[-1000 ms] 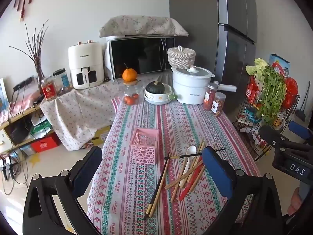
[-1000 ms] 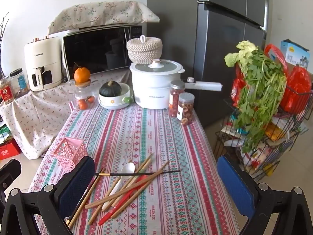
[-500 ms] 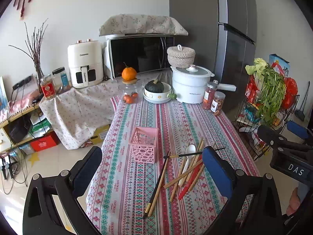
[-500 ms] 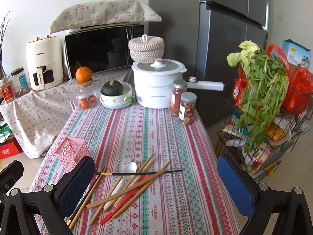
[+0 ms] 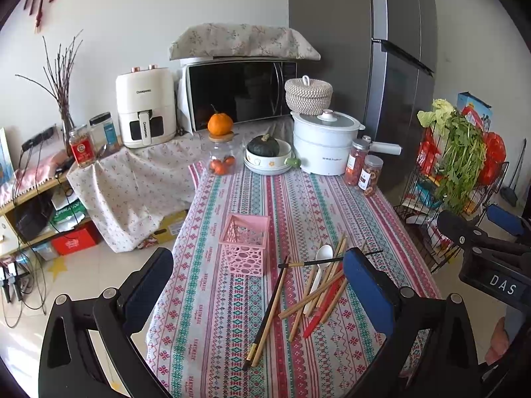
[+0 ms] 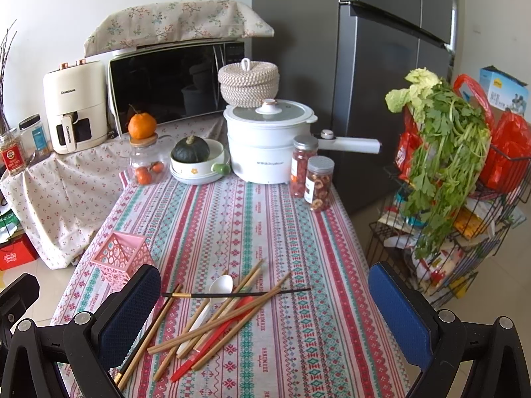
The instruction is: Organize utensils
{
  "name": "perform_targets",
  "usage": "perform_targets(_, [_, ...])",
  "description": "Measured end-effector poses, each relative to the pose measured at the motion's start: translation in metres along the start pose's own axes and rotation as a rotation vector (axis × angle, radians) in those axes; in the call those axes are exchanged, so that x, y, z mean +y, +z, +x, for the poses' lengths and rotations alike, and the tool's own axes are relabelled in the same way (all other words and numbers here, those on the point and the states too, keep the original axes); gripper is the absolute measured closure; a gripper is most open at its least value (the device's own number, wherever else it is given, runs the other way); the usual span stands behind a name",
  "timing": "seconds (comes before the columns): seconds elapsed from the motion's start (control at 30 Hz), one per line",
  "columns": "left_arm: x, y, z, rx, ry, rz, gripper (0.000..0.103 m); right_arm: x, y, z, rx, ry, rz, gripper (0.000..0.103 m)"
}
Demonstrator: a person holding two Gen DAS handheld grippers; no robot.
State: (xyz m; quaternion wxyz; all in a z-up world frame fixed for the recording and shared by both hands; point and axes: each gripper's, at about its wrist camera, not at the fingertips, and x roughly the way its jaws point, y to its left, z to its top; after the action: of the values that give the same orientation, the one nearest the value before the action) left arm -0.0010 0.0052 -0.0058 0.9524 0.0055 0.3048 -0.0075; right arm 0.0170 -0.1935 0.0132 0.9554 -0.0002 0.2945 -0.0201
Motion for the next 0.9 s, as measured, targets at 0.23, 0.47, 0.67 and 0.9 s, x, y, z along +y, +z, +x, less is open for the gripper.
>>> perform_targets(0.23, [0.0015,-0.0017,0.0001,-0.002,0.0,-0.002,0.0,-0.0006,0.0022,-0.0004,0.001,0.007,0.002,0.0])
perform_targets(0.47, [0.0023,-0.0012,-0.0002,-0.001,-0.002,0.0,0.0,-0.0004,0.0017,-0.0003,0.002,0.006,0.004,0.0])
perform_targets(0.67, [0.0019,-0.0009,0.0,0.0,-0.002,-0.002,0.0,-0.0004,0.0015,-0.0004,0.003,0.009,0.003,0.0])
perform_targets(0.9, [0.002,-0.0008,0.0003,0.0,-0.001,-0.001,0.0,-0.0008,0.0015,0.0004,0.005,0.01,0.003,0.0])
